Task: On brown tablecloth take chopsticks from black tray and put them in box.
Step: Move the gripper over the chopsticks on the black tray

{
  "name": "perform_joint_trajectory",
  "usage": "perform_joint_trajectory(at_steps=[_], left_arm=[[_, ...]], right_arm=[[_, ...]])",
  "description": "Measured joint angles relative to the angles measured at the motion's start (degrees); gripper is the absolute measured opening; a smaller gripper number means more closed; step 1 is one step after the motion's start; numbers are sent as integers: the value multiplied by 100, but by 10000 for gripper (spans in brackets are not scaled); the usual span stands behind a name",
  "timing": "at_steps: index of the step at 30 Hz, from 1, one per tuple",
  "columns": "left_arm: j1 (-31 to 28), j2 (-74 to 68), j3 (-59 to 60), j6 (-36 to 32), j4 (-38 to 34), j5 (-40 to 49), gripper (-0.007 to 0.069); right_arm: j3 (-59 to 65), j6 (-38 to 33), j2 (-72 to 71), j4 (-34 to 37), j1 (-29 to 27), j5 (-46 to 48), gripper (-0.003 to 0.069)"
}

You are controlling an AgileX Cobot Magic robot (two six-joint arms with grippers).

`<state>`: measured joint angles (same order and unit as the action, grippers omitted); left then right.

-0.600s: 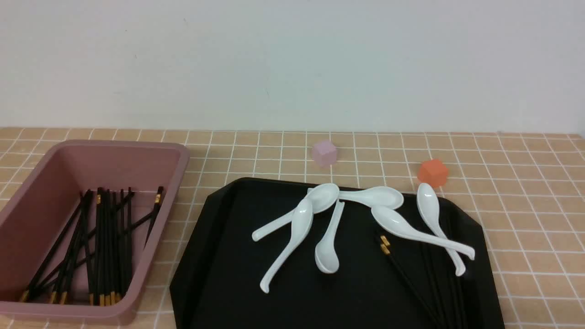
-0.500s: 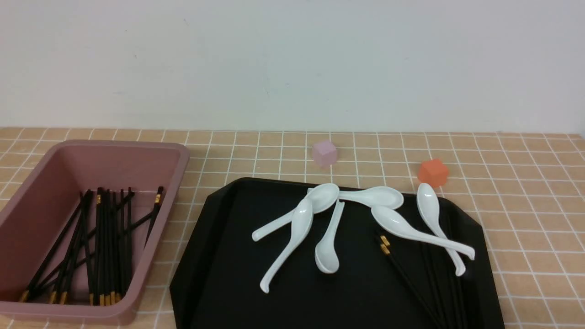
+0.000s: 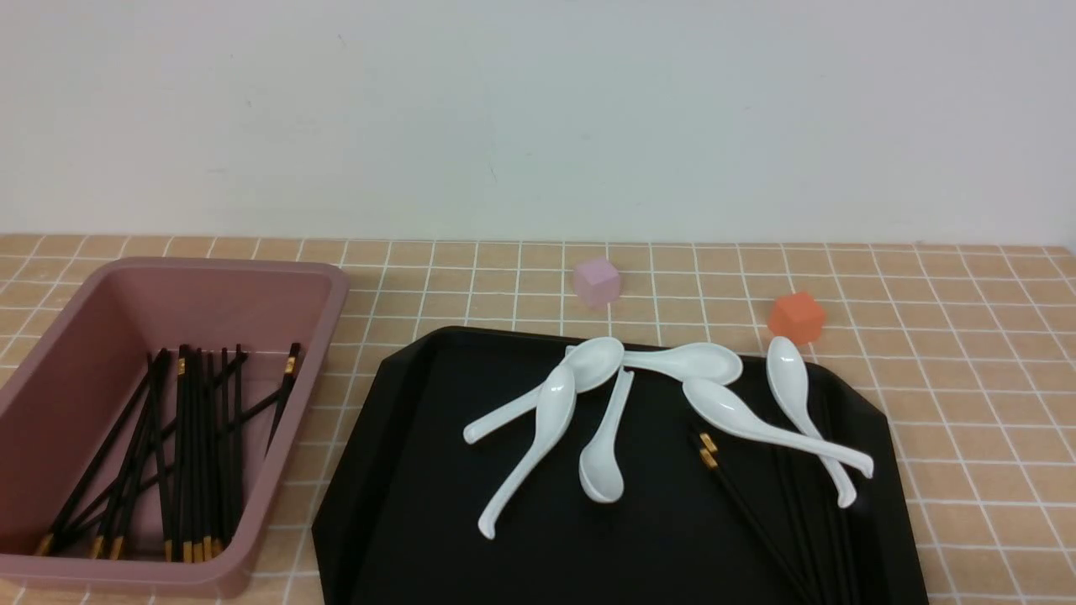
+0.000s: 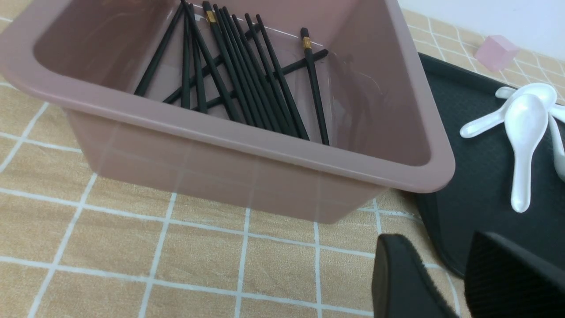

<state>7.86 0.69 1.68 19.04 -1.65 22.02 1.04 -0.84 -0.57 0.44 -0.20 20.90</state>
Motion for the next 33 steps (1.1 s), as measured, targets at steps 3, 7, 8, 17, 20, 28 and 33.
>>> perform_joint_trajectory(at_steps=[3,7,8,17,20,28,33], left_arm=[[0,0,0,0,0,0,239],[0,0,0,0,0,0,239],[0,0,0,0,0,0,239],[0,0,0,0,0,0,239],[0,0,0,0,0,0,239],[0,0,0,0,0,0,239],[0,0,0,0,0,0,239]], right_arm=[[0,0,0,0,0,0,233],[0,0,0,0,0,0,236],[0,0,0,0,0,0,236],[0,0,0,0,0,0,237],[0,0,0,0,0,0,237],[0,0,0,0,0,0,237],[0,84,0,127,0,-6,237]])
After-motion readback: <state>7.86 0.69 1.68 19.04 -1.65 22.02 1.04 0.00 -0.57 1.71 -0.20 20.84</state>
